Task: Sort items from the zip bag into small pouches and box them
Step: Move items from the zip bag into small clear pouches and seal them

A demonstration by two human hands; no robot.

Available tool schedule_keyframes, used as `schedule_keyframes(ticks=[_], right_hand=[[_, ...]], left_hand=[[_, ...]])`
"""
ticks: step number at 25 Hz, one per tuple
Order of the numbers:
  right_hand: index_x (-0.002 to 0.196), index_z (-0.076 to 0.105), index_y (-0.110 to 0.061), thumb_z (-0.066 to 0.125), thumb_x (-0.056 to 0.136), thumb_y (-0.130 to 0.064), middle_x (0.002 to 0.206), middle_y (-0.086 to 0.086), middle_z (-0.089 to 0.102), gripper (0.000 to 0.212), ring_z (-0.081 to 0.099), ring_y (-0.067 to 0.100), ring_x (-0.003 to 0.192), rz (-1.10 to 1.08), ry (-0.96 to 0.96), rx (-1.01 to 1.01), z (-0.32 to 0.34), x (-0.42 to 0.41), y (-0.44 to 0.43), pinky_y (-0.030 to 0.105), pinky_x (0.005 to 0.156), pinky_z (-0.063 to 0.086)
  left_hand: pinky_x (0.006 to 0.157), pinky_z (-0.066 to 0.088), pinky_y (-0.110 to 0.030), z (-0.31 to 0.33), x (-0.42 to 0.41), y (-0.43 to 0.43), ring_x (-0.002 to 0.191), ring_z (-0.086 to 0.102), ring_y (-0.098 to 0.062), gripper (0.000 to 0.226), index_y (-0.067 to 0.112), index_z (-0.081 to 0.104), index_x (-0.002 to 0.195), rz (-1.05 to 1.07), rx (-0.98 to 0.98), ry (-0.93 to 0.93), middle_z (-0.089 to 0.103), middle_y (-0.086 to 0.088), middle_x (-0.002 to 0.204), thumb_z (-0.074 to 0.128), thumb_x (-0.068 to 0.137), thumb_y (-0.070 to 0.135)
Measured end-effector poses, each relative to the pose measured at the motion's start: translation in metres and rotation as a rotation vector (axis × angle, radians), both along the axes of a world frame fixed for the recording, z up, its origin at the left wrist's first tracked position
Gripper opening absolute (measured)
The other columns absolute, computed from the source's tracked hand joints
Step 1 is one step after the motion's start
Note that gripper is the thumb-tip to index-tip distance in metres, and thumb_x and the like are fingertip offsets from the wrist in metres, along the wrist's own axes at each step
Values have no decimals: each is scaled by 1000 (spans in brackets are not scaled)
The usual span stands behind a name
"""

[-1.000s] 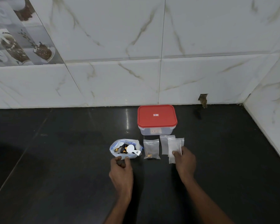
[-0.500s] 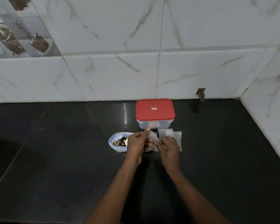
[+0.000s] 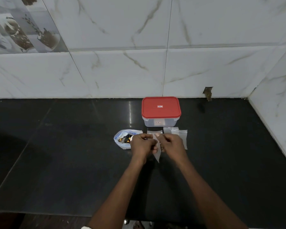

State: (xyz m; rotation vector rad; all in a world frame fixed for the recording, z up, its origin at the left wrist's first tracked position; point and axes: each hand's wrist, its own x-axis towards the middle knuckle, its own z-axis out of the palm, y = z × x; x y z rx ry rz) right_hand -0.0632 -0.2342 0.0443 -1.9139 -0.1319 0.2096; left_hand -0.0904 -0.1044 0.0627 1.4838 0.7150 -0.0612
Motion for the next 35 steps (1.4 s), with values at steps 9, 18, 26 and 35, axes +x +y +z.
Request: schedule_keyframes(ticks=[9, 18, 26, 35], right_hand=[[92, 74, -7, 64, 87, -1, 82, 4, 67, 13, 64, 18, 70, 174, -112, -406, 5, 15, 24, 32, 67, 56], [91, 78, -5, 66, 87, -6, 86, 8, 72, 12, 66, 18, 77, 350, -163, -466, 17, 24, 60, 29, 72, 51], [95, 72, -8, 76, 78, -4, 71, 11, 71, 17, 66, 20, 52, 272, 85, -192, 8, 14, 92, 31, 56, 56], [86, 60, -10, 74, 81, -38, 81, 8, 70, 32, 69, 27, 69, 52, 138, -578, -34, 23, 94, 39, 64, 58]], left_hand=[[57, 59, -30, -2, -18, 24, 50, 66, -18, 23, 3, 74, 108, -38, 163, 28, 72, -10, 65, 65, 87, -3], [91, 52, -24, -11, -41, 73, 104, 67, -5, 61, 27, 69, 123, -343, 378, -80, 71, 15, 114, 90, 68, 42], [76, 48, -5, -43, -66, 60, 88, 68, 10, 38, 32, 71, 110, -26, 398, -240, 74, 19, 94, 87, 76, 26], [94, 41, -3, -77, -67, 81, 119, 48, 20, 39, 37, 68, 107, 112, 483, -285, 51, 13, 136, 85, 78, 18]])
